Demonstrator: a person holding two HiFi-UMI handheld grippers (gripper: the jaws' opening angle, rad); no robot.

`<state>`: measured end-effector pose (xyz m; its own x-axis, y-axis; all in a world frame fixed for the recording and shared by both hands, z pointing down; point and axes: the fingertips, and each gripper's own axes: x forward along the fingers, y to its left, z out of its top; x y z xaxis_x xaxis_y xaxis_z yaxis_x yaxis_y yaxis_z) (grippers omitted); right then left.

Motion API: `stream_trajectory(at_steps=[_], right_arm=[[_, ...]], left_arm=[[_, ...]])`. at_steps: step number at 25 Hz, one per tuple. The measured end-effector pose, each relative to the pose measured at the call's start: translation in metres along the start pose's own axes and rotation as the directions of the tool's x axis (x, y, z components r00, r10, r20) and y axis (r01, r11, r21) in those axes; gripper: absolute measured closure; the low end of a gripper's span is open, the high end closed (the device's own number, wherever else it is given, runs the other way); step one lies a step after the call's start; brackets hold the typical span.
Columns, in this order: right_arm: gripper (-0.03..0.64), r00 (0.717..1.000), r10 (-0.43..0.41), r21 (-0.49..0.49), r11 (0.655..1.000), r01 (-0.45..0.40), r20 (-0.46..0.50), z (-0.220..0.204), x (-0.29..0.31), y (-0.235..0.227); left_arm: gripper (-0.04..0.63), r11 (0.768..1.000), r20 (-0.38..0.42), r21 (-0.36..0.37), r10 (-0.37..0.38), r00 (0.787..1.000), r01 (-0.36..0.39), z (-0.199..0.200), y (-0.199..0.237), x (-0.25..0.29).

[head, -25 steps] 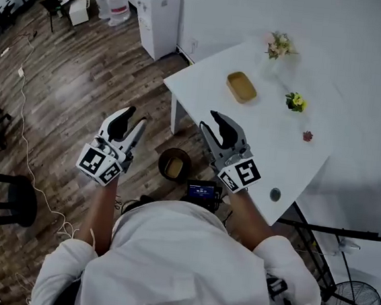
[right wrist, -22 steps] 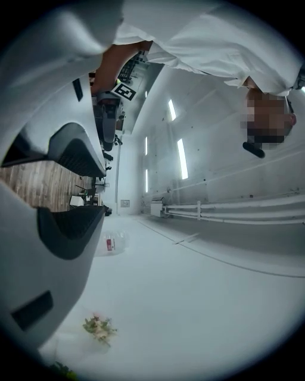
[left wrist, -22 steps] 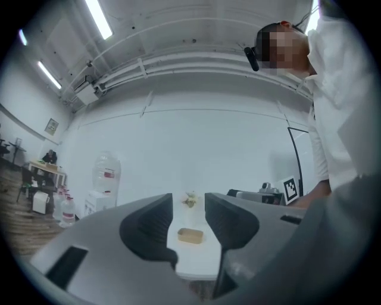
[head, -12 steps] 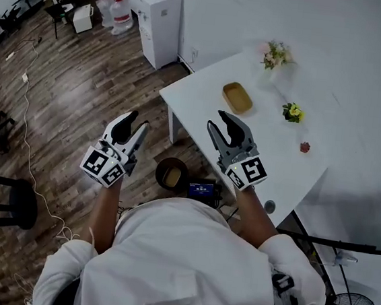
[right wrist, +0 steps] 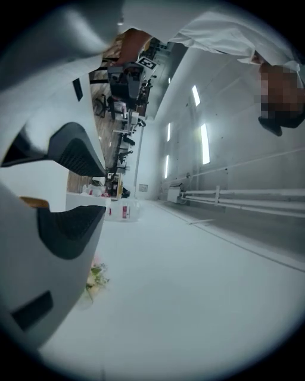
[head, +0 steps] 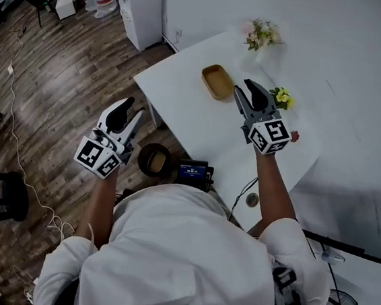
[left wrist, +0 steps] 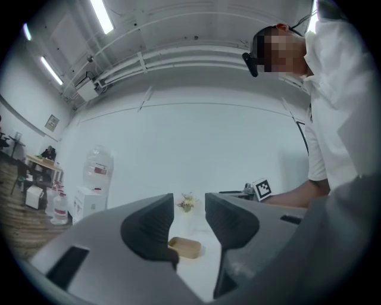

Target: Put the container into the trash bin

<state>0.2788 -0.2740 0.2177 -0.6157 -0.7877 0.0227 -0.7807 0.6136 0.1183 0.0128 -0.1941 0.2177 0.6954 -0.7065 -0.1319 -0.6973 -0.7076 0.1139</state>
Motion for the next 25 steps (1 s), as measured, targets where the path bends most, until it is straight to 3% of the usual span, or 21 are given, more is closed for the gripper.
stream_trajectory(at_steps=[4,8,16,21,25], right_arm=[[0.463,0.993,0.001,0.018,1.000,0.001,-0.115,-0.051,0.015,-0.057],[0.463,0.969,0.031,0.069,0.998,-0.014,-0.246,-0.139,0.055,-0.107],[0.463,0.863,0.127,0.277,0.961,0.016,-0.490,-0.289,0.109,-0.149],[0.463,0.791,0.135,0.298,0.952,0.063,-0.597,-0.310,0.103,-0.151],[0.482,0.756,0.131,0.286,0.955,0.076,-0.641,-0.305,0.106,-0.152]], left_arm=[[0.428,1.000,-0.033,0.009,0.019,0.999,-0.019,-0.010,-0.006,0.016],[0.428,0.996,-0.094,-0.001,0.086,0.992,-0.086,-0.045,0.009,0.022],[0.428,0.967,-0.213,-0.014,0.244,0.946,-0.253,-0.089,0.021,-0.010],[0.428,0.943,-0.223,-0.029,0.317,0.922,-0.331,-0.080,0.010,-0.035],[0.428,0.936,-0.223,-0.039,0.333,0.916,-0.349,-0.068,0.009,-0.040]])
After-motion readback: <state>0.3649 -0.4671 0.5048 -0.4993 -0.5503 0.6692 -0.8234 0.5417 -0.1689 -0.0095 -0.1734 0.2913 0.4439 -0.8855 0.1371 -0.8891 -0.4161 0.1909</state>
